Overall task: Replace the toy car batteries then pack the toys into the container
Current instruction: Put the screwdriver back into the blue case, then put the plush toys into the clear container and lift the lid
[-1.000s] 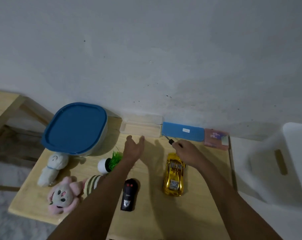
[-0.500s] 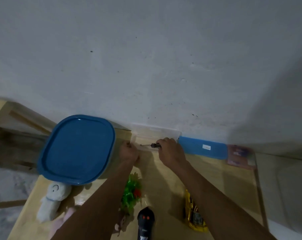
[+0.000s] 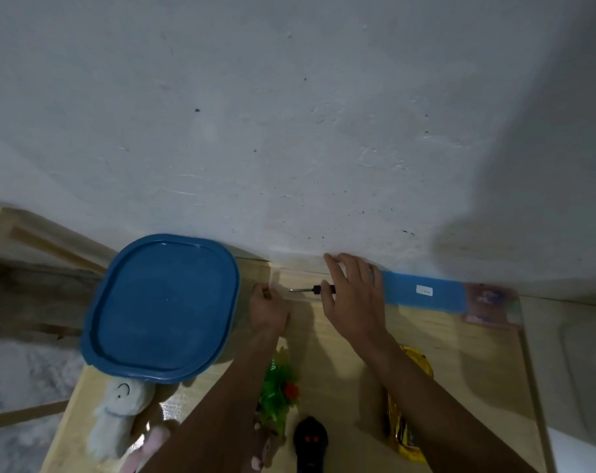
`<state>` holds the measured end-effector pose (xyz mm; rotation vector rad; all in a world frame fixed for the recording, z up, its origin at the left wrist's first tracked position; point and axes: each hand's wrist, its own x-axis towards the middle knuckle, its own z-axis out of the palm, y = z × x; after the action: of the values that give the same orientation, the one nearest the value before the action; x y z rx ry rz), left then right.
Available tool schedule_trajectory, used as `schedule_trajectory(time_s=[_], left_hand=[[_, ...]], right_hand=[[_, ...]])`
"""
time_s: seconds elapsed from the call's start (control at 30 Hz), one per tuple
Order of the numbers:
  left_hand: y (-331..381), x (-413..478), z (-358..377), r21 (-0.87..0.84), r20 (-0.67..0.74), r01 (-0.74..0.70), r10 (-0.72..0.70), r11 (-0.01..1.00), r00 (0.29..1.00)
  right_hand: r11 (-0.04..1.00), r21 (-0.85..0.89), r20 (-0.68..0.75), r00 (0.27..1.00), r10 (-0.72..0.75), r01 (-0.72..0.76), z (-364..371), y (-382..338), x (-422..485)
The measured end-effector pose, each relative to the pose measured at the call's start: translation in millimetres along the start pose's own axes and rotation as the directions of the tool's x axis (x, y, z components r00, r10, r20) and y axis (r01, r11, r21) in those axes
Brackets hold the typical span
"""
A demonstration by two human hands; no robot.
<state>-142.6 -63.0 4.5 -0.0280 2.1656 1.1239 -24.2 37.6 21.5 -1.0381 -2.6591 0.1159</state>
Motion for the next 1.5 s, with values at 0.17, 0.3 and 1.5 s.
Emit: schedule_trajectory(time_s=[0.17,0.3,1.5], left_hand=[[5.3,-3.7,-2.2,-0.2,0.044,0.152,-0.147,0.968,0.988],[2.0,-6.4,-3.9,-0.087,0.077,0.082,-0.075,0.993,0.994],[50.3,-83.0,-131.4,-0.008,-0.116,-0.606,0.601,0.796,0.791]], right_hand=[[0.998,0.055,0.118,0.993,0.006,-0.013,4.6,-3.4,-7.0],[0.997,0.071,0.179,0.984,0.023,-0.037,17.4,0.4,-22.6],[0.811,0.584,0.095,0.995,-0.017,-0.042,-64.9,-51.6,-27.3]])
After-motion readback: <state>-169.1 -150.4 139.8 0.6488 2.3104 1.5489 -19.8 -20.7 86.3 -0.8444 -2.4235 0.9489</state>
